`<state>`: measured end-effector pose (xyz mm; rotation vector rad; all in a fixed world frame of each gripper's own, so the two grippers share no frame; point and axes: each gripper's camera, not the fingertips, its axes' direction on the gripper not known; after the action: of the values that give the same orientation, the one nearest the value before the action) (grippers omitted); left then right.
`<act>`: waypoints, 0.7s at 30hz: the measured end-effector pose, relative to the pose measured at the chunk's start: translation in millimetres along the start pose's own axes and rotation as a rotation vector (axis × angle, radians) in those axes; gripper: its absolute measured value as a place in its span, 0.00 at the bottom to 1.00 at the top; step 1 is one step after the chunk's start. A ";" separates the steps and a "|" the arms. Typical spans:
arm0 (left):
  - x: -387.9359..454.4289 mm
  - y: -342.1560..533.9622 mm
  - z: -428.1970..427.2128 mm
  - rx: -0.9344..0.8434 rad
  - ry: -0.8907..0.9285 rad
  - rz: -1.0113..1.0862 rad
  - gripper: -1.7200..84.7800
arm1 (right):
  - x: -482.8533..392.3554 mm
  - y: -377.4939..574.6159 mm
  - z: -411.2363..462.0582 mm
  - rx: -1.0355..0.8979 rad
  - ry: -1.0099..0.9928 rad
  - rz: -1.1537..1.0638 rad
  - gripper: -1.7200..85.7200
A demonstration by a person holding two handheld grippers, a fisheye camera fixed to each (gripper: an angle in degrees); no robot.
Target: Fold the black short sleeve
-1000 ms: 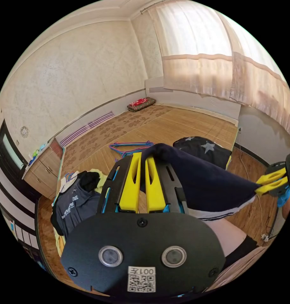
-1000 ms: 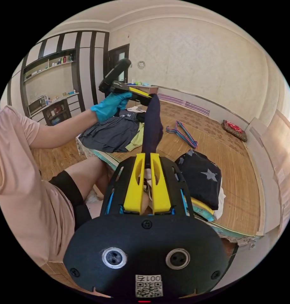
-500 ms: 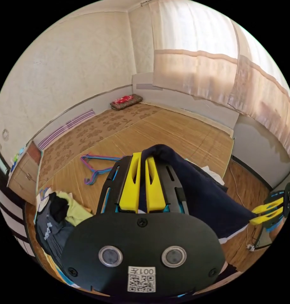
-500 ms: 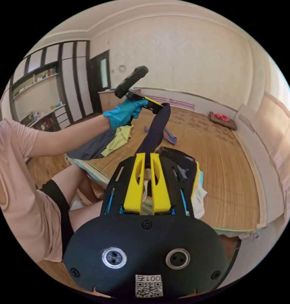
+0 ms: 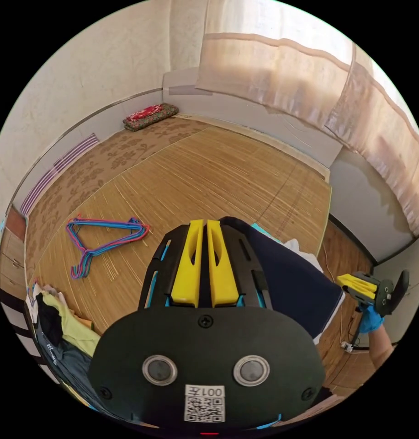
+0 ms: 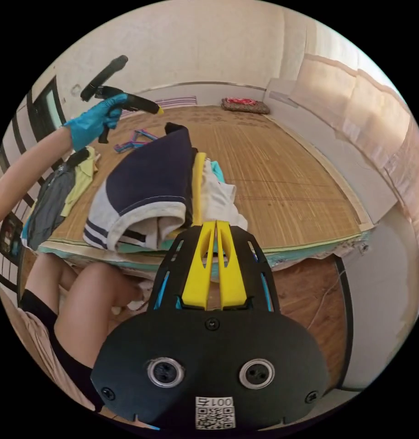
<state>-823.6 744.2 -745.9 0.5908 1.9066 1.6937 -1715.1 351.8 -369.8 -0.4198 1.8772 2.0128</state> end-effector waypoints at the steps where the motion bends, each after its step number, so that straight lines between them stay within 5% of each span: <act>1: -2.5 2.6 -3.0 0.001 0.017 0.015 0.01 | -2.1 2.2 -2.2 0.028 -0.045 -0.004 0.03; 9: -10.4 45.8 -15.1 -0.045 -0.085 0.080 0.01 | -37.7 3.4 -27.3 0.157 -0.004 -0.023 0.03; 21: -48.0 195.4 -87.3 0.010 -0.159 0.050 0.00 | -129.9 42.2 -34.8 0.100 -0.020 -0.117 0.03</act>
<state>-845.5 671.2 -540.3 0.7600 1.8031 1.6173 -1619.0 307.4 -276.8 -0.4694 1.8864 1.8330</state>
